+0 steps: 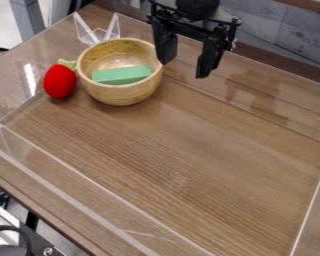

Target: Move the red fruit to the right

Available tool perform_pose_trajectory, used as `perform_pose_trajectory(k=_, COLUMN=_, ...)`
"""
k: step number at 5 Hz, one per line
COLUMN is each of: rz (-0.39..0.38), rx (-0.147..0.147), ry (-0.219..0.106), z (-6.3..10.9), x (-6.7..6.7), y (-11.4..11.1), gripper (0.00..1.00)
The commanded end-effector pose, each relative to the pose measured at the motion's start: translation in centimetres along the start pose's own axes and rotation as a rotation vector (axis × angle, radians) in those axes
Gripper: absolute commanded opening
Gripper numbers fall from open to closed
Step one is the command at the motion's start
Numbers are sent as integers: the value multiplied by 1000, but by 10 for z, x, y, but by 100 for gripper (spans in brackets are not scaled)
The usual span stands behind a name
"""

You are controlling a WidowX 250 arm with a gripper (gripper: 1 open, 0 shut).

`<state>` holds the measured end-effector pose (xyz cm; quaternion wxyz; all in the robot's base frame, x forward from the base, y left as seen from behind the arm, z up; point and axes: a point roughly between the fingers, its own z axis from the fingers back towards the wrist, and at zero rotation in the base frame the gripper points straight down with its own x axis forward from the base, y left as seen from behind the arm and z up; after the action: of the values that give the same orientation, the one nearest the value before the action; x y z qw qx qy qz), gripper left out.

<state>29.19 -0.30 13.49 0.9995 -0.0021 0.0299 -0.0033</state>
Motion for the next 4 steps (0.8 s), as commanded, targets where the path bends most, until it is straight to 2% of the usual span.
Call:
perform_pose_trajectory(k=1, rz=10, rx=-7, ry=7, z=8, x=1, y=14, gripper=100)
perform_pose_trajectory(k=2, rz=9, rx=-17, ry=-14, z=8, x=-8, y=43, gripper=100)
perform_pose_trajectory(k=3, rz=8, rx=-20, ry=-50, z=7, x=-24, y=86, gripper=100)
perform_pose_trajectory(k=4, rz=118, rx=-18, ry=-85, z=6, x=-38, y=124, gripper=100)
